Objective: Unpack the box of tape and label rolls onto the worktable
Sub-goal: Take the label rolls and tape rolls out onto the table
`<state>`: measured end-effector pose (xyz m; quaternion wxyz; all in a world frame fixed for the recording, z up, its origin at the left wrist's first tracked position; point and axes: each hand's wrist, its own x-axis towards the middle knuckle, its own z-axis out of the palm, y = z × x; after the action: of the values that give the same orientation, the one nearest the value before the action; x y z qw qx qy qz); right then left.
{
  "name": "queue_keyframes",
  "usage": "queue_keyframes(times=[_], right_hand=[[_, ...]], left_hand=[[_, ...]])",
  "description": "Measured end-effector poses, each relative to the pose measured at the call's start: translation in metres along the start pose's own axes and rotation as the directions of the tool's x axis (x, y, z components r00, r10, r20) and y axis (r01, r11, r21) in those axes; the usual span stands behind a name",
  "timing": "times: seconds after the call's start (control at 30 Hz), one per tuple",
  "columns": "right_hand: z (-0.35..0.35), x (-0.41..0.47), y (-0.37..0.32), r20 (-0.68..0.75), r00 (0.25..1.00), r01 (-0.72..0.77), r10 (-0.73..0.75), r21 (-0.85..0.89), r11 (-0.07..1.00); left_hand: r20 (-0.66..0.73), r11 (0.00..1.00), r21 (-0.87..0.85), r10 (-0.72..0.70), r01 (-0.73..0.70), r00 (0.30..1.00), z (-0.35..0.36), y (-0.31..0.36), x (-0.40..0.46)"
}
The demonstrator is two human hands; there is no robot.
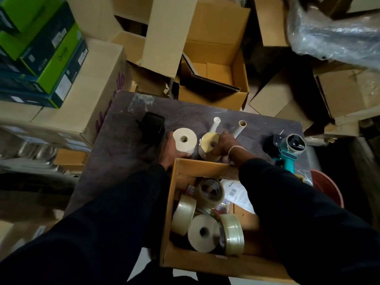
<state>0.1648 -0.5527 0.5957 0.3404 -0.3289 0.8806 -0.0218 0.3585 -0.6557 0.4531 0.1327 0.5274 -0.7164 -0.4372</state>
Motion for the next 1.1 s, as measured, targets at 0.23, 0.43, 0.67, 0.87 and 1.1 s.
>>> queue_keyframes(times=[0.23,0.43,0.67,0.87,1.1], right_hand=[[0.0,-0.006,-0.01,-0.004,0.999,0.051,-0.051,-0.045,0.998],[-0.015,-0.025,-0.008,0.017,0.996,0.092,-0.091,-0.086,0.992],[-0.055,-0.076,0.0,-0.147,0.963,0.245,-0.226,0.121,0.962],[-0.089,-0.171,0.024,-0.149,0.916,0.391,-0.372,0.542,0.744],[-0.026,-0.201,0.082,0.399,0.893,0.158,-0.21,0.161,0.974]], left_hand=[[0.006,0.997,0.073,0.015,-0.015,1.0,-0.02,0.051,-0.032],[0.044,0.988,0.112,0.1,-0.105,0.994,-0.039,0.071,-0.051],[0.008,0.948,0.049,0.316,-0.316,0.949,-0.088,0.119,-0.093],[0.009,0.903,-0.082,0.423,-0.421,0.906,-0.11,0.166,-0.146],[0.343,0.875,0.069,0.43,-0.479,0.835,-0.086,0.166,-0.213]])
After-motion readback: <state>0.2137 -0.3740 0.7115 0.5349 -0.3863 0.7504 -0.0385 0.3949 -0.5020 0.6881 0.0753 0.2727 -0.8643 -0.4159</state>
